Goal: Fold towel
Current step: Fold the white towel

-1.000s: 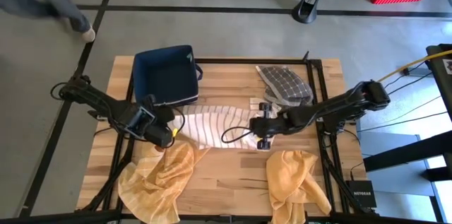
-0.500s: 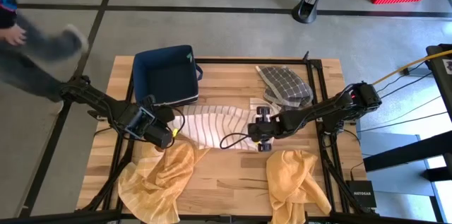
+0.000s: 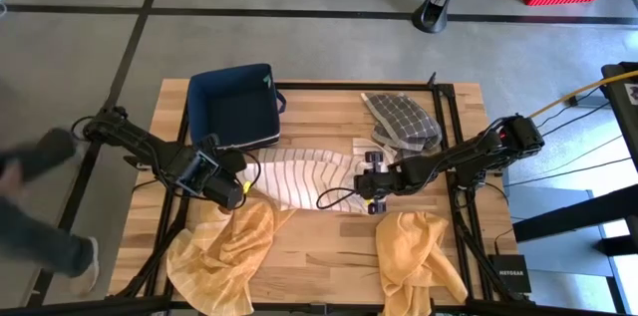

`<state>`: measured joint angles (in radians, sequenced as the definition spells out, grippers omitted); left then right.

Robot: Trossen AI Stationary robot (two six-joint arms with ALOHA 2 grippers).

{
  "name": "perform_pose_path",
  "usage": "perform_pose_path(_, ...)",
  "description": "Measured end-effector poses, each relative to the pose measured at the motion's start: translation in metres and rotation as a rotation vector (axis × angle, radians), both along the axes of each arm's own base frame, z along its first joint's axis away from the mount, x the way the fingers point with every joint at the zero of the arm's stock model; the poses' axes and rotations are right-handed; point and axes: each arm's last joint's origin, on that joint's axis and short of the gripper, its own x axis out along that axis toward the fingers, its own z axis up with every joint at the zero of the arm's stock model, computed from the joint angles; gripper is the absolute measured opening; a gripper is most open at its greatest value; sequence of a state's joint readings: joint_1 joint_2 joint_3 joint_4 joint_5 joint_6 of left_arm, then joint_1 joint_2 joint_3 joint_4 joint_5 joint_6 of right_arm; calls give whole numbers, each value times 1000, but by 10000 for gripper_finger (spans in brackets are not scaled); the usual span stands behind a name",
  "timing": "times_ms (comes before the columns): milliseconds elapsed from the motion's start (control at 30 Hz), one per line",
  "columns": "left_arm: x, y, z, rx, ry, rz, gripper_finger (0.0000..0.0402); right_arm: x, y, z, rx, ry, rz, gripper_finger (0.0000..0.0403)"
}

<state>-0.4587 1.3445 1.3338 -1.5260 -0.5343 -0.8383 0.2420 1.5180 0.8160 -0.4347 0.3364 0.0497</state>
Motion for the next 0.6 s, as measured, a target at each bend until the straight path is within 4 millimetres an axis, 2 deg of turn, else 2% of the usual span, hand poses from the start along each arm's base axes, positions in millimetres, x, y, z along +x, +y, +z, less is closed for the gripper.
perform_pose_path(167,0,0,0,-2,-3,-1,0,-1,-1,1,-22,-29,-13,7)
perform_pose_path(267,1,0,0,0,-1,-19,0,-8,2,16,-54,-58,-30,8)
perform_pose_path(333,2,-1,1,-4,-11,-33,0,-14,6,36,-75,-83,-28,5)
perform_pose_path(433,5,-2,9,-14,-39,-63,0,-25,12,78,-86,-152,-28,6)
perform_pose_path(600,9,-2,37,30,-156,-122,0,-49,15,152,-179,-248,-43,4)
